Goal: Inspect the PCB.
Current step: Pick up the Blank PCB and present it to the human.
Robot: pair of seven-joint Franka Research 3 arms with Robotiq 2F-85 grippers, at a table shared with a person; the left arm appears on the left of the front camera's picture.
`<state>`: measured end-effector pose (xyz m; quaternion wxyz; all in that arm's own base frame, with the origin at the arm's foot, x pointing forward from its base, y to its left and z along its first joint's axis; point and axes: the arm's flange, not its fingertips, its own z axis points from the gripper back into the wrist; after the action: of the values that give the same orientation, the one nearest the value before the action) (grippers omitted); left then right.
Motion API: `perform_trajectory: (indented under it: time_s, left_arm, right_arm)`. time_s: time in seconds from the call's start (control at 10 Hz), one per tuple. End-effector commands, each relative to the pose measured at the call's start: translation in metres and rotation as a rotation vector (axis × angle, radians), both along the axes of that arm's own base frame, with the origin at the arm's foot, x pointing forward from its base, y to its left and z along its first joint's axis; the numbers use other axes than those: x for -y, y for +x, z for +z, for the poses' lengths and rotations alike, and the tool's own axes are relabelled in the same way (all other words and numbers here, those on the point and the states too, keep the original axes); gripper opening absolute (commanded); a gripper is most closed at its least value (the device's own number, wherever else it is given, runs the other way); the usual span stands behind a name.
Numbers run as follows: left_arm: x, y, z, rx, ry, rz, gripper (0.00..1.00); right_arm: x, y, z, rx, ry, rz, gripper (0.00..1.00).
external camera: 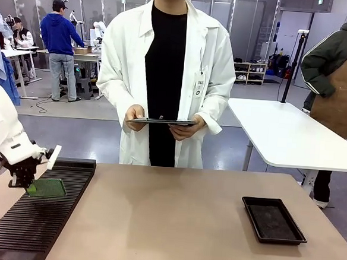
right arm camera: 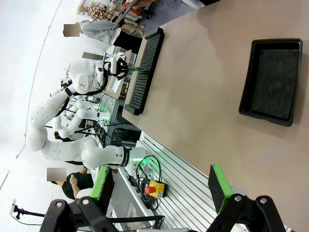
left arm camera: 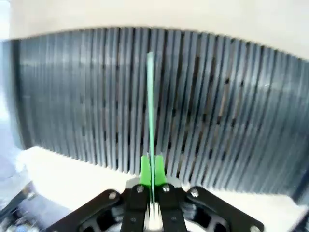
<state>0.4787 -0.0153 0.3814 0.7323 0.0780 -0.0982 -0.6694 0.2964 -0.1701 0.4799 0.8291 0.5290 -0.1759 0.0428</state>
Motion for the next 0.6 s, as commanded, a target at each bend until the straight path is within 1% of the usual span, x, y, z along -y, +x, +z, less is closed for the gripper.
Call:
perform_trajectory:
  time_s: [0.0, 0.1, 0.2, 0.3, 0.5]
  left_arm:
    - [-0.009, -0.025, 0.052, 0.040, -0.153, 0.047, 0.00]
    - [-0.016, -0.028, 0.062, 0.005, -0.232, 0.089, 0.00]
    - [-0.016, -0.029, 0.064, -0.076, -0.319, 0.125, 0.00]
    - [-0.013, -0.027, 0.065, -0.177, -0.459, 0.166, 0.00]
    - [-0.009, -0.018, 0.058, -0.396, -0.684, 0.398, 0.00]
  right_arm:
    - [0.001, -0.001, 0.000, 0.017, 0.003, 0.011, 1.00]
    - [0.001, -0.001, 0.000, 0.017, 0.003, 0.011, 1.00]
    - [0.001, -0.001, 0.000, 0.017, 0.003, 0.011, 1.00]
    - [0.001, -0.001, 0.000, 0.017, 0.003, 0.011, 1.00]
    - [0.001, -0.001, 0.000, 0.017, 0.003, 0.011, 1.00]
